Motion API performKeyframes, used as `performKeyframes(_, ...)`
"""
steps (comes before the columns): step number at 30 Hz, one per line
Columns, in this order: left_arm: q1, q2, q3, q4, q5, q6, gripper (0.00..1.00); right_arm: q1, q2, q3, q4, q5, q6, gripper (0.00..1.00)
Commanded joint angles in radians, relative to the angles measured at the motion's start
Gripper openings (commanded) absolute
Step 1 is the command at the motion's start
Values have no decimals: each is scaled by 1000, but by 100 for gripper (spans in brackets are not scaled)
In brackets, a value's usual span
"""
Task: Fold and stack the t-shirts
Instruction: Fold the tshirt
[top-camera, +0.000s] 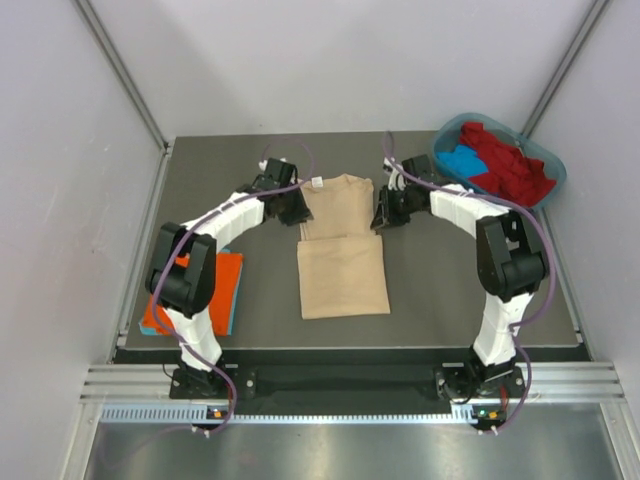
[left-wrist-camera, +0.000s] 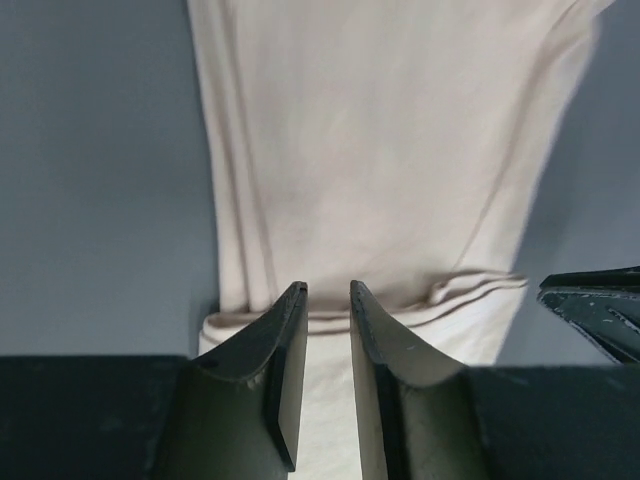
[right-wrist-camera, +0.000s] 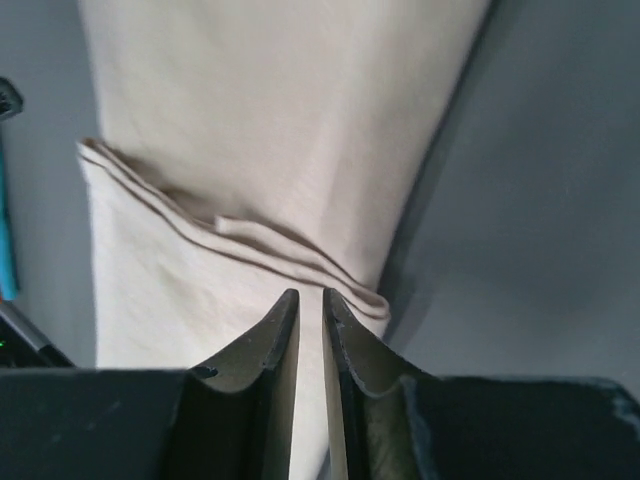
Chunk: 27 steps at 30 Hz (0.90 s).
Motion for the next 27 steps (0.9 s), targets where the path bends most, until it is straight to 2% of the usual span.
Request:
performKeyframes(1, 39, 0, 85, 31, 32, 43, 29, -11, -7, 142, 23, -66, -17, 16)
performKeyframes(5, 106, 91, 130, 180, 133, 41, 29, -36, 160, 284, 43, -157, -6, 13)
performKeyframes(9, 159, 196, 231, 229, 219, 30, 28, -60, 252, 413, 88, -225, 15, 14)
performKeyframes(15, 194, 331, 350, 297, 290, 38, 29, -79, 387, 584, 46, -242, -20, 13)
performKeyframes(20, 206, 426, 436, 321, 317, 24, 29, -111, 485, 679, 71, -269, 3, 13)
performKeyframes(27, 220, 492, 473, 341, 291, 26, 29, -131, 600, 762, 135, -314, 64, 14)
